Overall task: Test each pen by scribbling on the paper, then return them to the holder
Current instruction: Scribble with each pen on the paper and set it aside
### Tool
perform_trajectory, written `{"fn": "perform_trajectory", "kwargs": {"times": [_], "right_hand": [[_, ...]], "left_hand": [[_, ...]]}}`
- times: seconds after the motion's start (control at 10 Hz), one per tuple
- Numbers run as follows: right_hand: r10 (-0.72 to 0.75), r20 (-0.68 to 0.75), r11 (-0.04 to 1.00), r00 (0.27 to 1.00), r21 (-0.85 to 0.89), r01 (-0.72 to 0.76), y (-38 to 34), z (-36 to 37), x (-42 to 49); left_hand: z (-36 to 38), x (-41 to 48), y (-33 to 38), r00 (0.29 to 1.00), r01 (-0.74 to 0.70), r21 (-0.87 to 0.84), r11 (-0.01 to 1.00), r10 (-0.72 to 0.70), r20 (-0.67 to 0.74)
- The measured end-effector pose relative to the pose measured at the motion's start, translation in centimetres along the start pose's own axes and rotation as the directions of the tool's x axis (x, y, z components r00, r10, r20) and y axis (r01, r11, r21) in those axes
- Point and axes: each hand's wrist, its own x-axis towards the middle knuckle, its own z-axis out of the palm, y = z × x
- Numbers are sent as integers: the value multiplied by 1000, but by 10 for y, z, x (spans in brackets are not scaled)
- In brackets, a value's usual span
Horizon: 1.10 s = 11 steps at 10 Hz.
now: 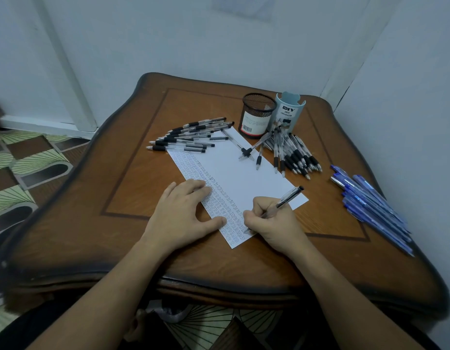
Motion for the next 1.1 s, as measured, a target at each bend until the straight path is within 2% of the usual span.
{"fn": "perform_trajectory", "kwargs": {"times": [1.1], "right_hand": [[-2,-28,999,1000,34,3,1,-2,-1]], "left_hand": [[1,1,-1,1000,17,-35,999,-17,-8]]}}
